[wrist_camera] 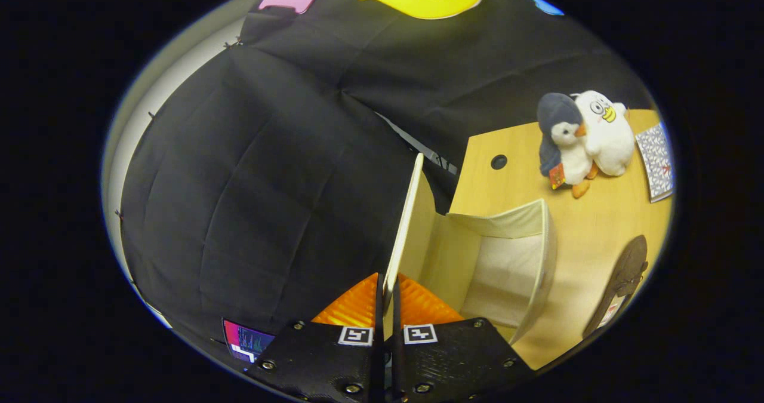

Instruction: Open the storage box then place both shoes into the box .Put the left shoe in first, then the right shoe, with the right side of both shoes facing outward in a uniform manner.

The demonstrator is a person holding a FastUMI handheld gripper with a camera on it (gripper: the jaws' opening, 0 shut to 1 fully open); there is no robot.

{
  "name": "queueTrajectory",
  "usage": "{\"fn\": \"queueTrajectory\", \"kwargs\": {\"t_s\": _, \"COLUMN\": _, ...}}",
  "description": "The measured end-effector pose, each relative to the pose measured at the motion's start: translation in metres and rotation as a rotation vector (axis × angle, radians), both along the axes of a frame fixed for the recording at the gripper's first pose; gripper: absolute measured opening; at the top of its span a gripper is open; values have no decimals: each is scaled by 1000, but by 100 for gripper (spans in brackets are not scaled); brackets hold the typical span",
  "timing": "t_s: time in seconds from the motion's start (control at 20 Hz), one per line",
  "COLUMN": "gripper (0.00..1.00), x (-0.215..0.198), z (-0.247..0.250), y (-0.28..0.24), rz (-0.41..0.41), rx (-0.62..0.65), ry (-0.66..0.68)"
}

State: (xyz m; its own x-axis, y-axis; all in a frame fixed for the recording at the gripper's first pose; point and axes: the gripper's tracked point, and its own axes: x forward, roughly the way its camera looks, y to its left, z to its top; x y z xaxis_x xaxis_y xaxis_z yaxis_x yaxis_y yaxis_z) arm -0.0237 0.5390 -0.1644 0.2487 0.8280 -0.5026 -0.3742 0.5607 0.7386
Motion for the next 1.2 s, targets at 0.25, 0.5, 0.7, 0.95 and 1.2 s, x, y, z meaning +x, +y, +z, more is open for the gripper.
{"fn": "queueTrajectory", "kwargs": {"t_s": 0.25, "gripper": 5, "x": -20, "z": -3, "y": 88, "rz": 64, "rx": -5, "ry": -25}}
{"fn": "queueTrajectory", "kwargs": {"t_s": 0.5, "gripper": 5, "x": -34, "z": -41, "y": 148, "rz": 49, "rx": 34, "ry": 62}}
{"fn": "queueTrajectory", "kwargs": {"t_s": 0.7, "gripper": 5, "x": -45, "z": -71, "y": 191, "rz": 40, "rx": 31, "ry": 143}}
{"fn": "queueTrajectory", "kwargs": {"t_s": 0.95, "gripper": 5, "x": -53, "z": -108, "y": 202, "rz": 38, "rx": -56, "ry": 200}}
{"fn": "queueTrajectory", "kwargs": {"t_s": 1.2, "gripper": 5, "x": -80, "z": -129, "y": 213, "rz": 64, "rx": -155, "ry": 202}}
